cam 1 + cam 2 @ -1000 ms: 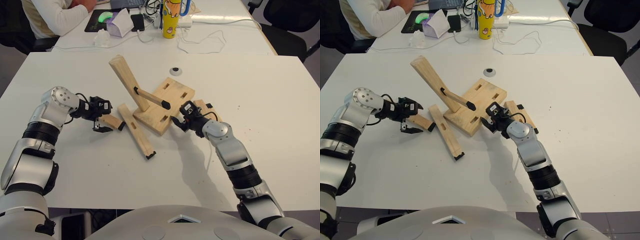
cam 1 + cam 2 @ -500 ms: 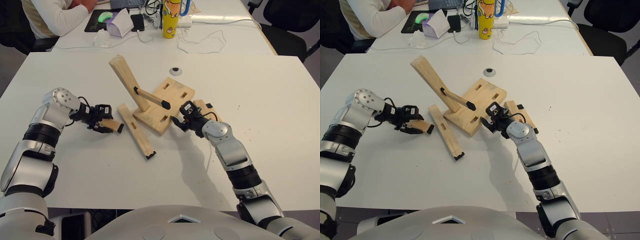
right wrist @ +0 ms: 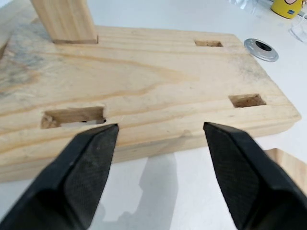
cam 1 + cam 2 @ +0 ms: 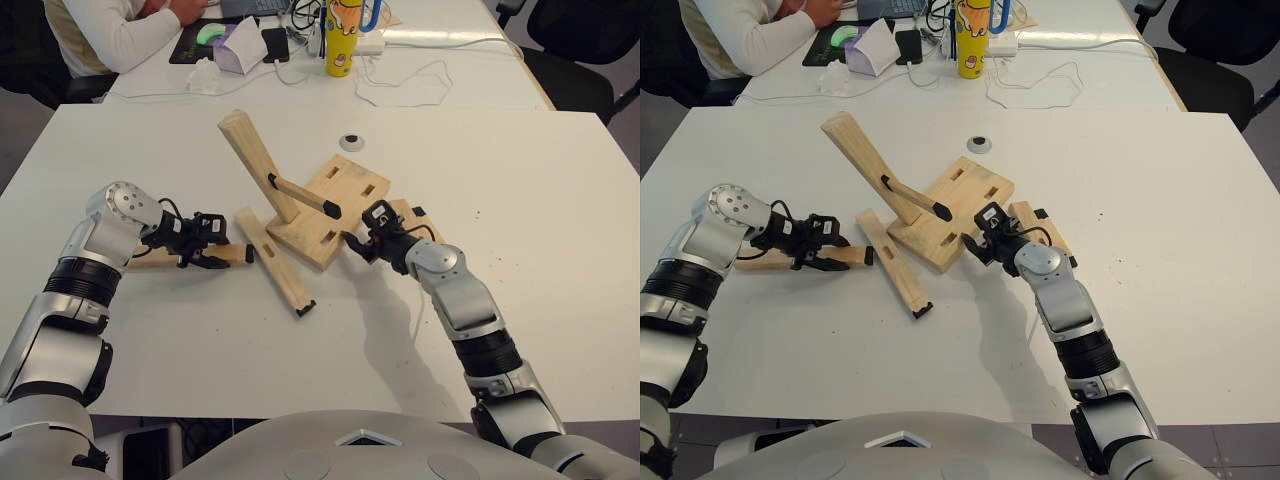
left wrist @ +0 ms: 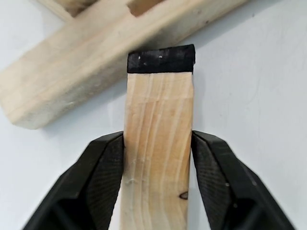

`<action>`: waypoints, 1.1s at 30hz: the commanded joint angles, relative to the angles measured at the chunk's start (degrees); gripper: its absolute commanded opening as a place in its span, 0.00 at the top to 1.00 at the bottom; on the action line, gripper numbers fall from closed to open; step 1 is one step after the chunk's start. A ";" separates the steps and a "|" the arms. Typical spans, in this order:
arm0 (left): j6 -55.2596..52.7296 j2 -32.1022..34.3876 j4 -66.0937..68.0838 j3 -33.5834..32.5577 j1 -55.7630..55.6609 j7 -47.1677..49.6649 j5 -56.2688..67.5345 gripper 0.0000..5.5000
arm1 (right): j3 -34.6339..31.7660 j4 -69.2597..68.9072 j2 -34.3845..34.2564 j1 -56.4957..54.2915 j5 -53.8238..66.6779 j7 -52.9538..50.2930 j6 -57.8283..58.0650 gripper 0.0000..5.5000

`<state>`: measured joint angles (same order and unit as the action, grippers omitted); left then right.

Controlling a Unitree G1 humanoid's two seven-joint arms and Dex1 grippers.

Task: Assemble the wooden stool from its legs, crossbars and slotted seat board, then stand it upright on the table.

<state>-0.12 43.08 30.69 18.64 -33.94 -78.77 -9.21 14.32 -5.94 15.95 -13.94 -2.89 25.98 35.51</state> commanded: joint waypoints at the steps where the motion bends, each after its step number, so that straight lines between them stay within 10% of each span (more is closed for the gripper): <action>1: -1.87 1.91 -1.65 -4.55 -0.25 3.54 2.04 0.61 | -1.31 0.53 0.13 -0.84 0.73 -0.33 0.71 0.40; 18: -6.09 6.38 -4.65 -21.92 -11.41 17.50 10.73 0.63 | -5.98 1.66 -0.16 -5.39 2.75 -0.91 0.03 0.40; 33: -16.99 -7.25 -11.98 -35.32 -28.33 41.19 27.90 0.63 | -16.03 -2.48 -4.26 -14.66 13.64 -3.04 -0.47 0.40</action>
<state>-14.74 37.24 20.66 -13.56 -58.12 -40.96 15.22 -0.87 -6.52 12.63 -26.86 8.54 23.25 34.23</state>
